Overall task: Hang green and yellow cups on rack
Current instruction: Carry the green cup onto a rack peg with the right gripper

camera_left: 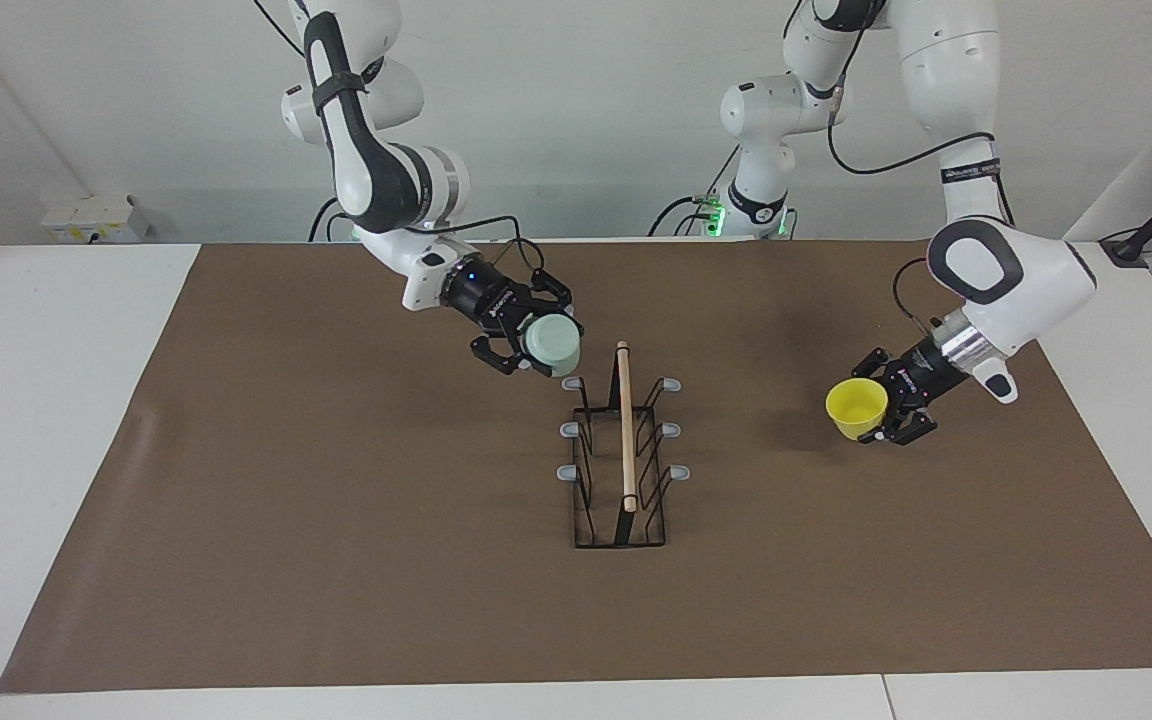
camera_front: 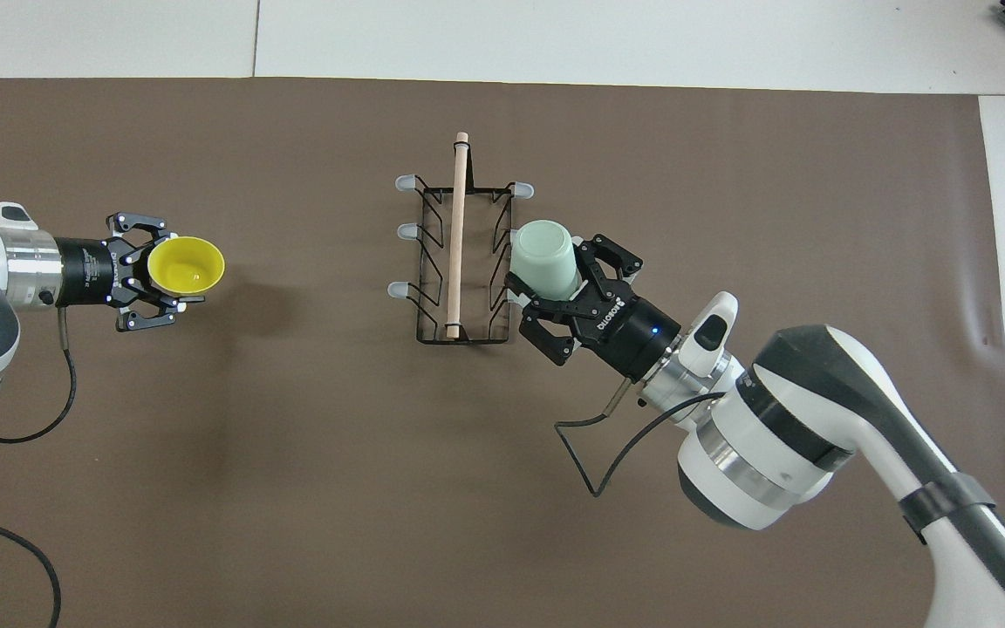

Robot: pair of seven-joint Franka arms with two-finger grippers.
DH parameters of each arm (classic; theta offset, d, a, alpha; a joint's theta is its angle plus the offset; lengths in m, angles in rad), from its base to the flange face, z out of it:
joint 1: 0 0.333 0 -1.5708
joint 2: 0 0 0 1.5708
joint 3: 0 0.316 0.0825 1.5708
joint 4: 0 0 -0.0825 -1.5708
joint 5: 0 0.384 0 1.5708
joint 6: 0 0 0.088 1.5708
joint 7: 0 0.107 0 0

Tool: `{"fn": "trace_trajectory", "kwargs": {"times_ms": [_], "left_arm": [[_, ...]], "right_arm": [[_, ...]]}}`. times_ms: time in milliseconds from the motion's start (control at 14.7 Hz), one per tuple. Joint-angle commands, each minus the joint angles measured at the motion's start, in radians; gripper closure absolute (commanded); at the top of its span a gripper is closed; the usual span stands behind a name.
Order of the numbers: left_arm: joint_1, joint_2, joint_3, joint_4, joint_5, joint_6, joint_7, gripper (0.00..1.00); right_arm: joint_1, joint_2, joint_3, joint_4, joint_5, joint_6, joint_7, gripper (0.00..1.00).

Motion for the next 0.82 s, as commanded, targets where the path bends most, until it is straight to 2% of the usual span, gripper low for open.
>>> {"fn": "trace_trajectory", "kwargs": {"times_ms": [0, 205, 545, 750], "left_arm": [[-0.081, -0.026, 0.018, 0.047, 0.155, 0.017, -0.015, 1.00], [-0.205, -0.041, 0.021, 0.084, 0.419, 0.012, -0.120, 1.00], [-0.415, -0.041, 0.013, 0.146, 0.909, 0.029, -0.313, 1.00], [-0.514, -0.039, 0.016, 0.144, 1.084, 0.083, -0.397, 1.00]], "right_arm": [[0.027, 0.012, -0.001, -0.019, 0.057, -0.021, -0.043, 1.00], [0.033, 0.018, -0.001, -0.040, 0.082, -0.051, -0.066, 1.00], [0.021, 0.079, -0.001, -0.043, 0.127, -0.139, -0.240, 1.00], [0.013, 0.083, -0.003, -0.043, 0.141, -0.146, -0.300, 1.00]]}}
